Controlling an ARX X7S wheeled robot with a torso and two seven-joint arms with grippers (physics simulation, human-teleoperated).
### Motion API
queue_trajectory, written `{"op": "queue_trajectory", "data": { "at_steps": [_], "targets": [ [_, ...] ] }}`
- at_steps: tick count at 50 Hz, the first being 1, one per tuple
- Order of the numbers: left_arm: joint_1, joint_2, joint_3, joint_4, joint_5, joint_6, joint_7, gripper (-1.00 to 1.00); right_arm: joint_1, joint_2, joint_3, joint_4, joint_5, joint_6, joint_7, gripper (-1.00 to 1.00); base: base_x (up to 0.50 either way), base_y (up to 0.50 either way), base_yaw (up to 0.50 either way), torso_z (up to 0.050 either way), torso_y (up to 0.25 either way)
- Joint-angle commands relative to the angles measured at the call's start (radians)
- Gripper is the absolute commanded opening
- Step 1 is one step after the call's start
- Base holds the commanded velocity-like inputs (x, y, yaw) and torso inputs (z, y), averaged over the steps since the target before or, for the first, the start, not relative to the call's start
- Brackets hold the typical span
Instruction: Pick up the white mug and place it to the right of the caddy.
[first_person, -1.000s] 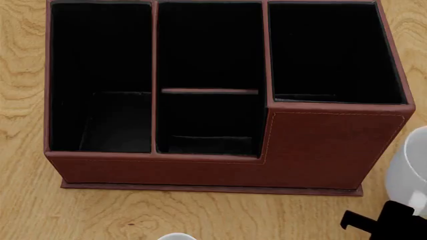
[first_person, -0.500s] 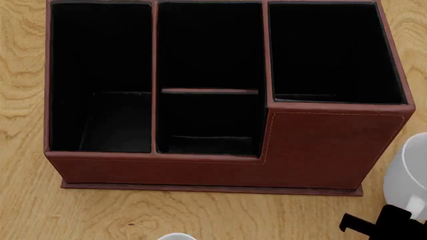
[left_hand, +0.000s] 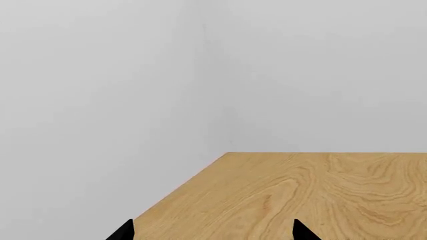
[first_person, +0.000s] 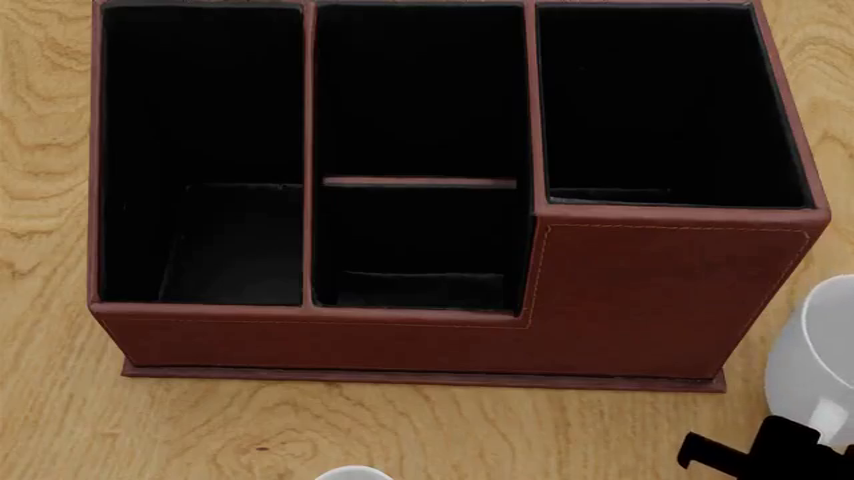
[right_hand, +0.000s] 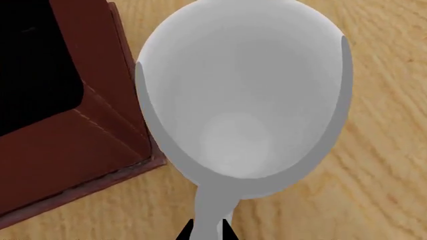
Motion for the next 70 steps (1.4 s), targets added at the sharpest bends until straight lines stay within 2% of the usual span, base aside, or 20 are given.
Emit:
{"op": "queue_trajectory", "data": {
  "at_steps": [1, 37, 38, 46, 49, 53, 58, 65, 70],
  "targets": [
    [0.005, -0.002, -0.001, -0.001, -0.007, 0.002, -0.005, 1.00, 0.007, 0.000, 0.013, 0.004, -0.025, 0.001, -0.002, -1.00, 0.00, 0.00, 0.00, 0.000, 0.000],
    [0.022, -0.005, 0.004, -0.020, -0.025, 0.025, -0.024, 1.00, -0.050, -0.028, 0.004, 0.041, -0.022, -0.039, -0.035, -1.00, 0.00, 0.00, 0.00, 0.000, -0.002],
    [0.021, -0.004, 0.004, -0.020, -0.027, 0.024, -0.024, 1.00, -0.056, -0.027, 0.004, 0.042, -0.020, -0.046, -0.036, 1.00, 0.00, 0.00, 0.00, 0.000, 0.000],
    [0.023, -0.006, 0.006, -0.006, -0.029, 0.013, -0.025, 1.00, -0.076, -0.021, 0.004, 0.038, -0.016, -0.068, -0.049, 1.00, 0.00, 0.00, 0.00, 0.000, -0.002],
    [-0.004, -0.025, 0.015, 0.015, -0.024, -0.043, -0.018, 1.00, -0.083, -0.020, 0.004, 0.038, -0.012, -0.076, -0.052, 1.00, 0.00, 0.00, 0.00, 0.000, 0.000],
    [0.024, -0.007, 0.002, 0.001, -0.034, 0.005, -0.024, 1.00, -0.086, -0.016, 0.003, 0.030, -0.018, -0.076, -0.050, 1.00, 0.00, 0.00, 0.00, 0.000, 0.000],
    [0.021, -0.009, 0.004, 0.008, -0.036, -0.004, -0.026, 1.00, -0.094, 0.006, 0.005, 0.003, -0.023, -0.093, -0.037, 1.00, 0.00, 0.00, 0.00, 0.000, 0.000],
    [-0.004, -0.025, 0.020, 0.028, -0.031, -0.053, -0.024, 1.00, -0.118, 0.080, 0.005, -0.102, -0.065, -0.158, 0.027, 1.00, 0.00, 0.00, 0.00, 0.000, 0.000],
    [0.021, -0.008, 0.005, 0.021, -0.045, -0.015, -0.026, 1.00, -0.133, 0.148, -0.001, -0.237, -0.165, -0.201, 0.106, 1.00, 0.00, 0.00, 0.00, 0.000, 0.000]
  ]
}}
